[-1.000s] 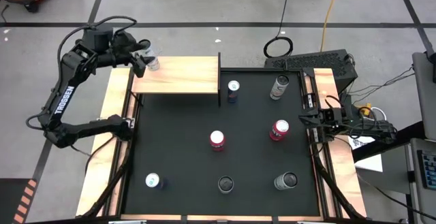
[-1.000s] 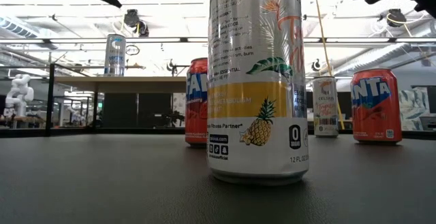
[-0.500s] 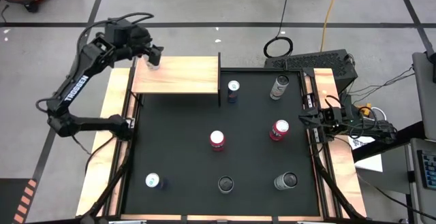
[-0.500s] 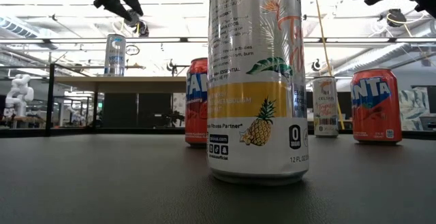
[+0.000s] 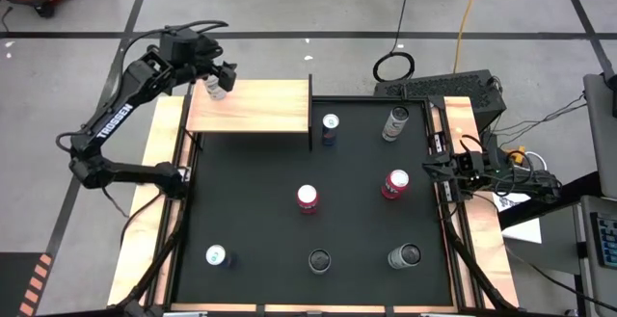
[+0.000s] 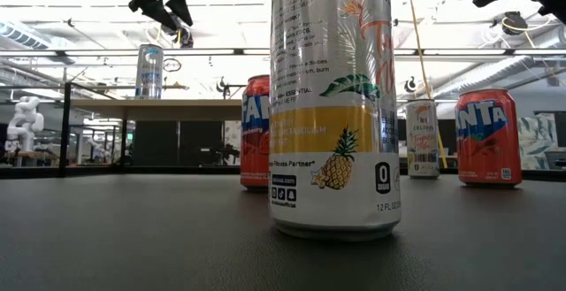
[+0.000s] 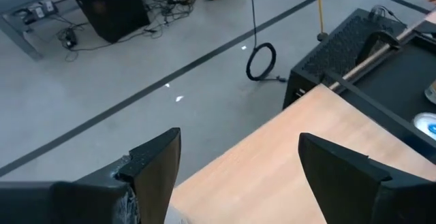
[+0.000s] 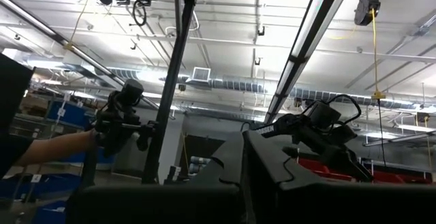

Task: Place canned beverage on shelf
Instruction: Put the left white-blue soda can on the shelf

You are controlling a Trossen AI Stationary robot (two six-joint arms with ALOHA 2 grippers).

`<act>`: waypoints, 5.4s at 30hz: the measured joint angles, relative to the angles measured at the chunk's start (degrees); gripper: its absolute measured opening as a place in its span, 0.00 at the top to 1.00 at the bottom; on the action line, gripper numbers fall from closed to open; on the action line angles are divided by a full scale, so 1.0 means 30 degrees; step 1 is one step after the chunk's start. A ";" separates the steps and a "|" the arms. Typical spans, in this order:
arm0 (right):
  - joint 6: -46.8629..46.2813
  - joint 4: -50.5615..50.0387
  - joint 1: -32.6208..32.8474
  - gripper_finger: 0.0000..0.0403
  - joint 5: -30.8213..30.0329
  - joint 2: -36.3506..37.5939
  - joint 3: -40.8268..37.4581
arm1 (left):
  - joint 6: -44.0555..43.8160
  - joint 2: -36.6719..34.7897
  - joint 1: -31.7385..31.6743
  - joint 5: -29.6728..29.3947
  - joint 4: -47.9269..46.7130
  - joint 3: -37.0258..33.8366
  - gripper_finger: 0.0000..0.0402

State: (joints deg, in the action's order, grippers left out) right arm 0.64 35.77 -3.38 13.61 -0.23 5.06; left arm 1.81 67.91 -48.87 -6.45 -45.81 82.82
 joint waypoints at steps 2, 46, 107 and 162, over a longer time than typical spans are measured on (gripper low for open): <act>-0.0006 -0.0007 -0.0005 1.00 0.0000 0.0000 0.0000 | -0.0002 0.0136 0.0062 -0.0209 0.0232 -0.0005 0.31; -0.1011 -0.1166 -0.0007 1.00 -0.0007 0.0000 0.0000 | 0.1085 0.2373 0.0047 -0.7998 -0.0459 -0.0005 0.91; -0.1514 -0.1158 -0.0007 1.00 -0.0007 0.0000 0.0000 | 0.1053 0.0479 0.0462 -0.7784 -0.3470 -0.0048 1.00; -0.1499 -0.1158 -0.0002 1.00 -0.0015 0.0000 0.0000 | -0.0963 -0.0316 -0.0317 -0.5875 -0.9083 -0.0005 1.00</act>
State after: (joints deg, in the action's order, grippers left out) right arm -3.86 32.29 -3.38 13.56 -0.23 5.06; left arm -1.08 66.96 -49.82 -24.08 -73.06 82.81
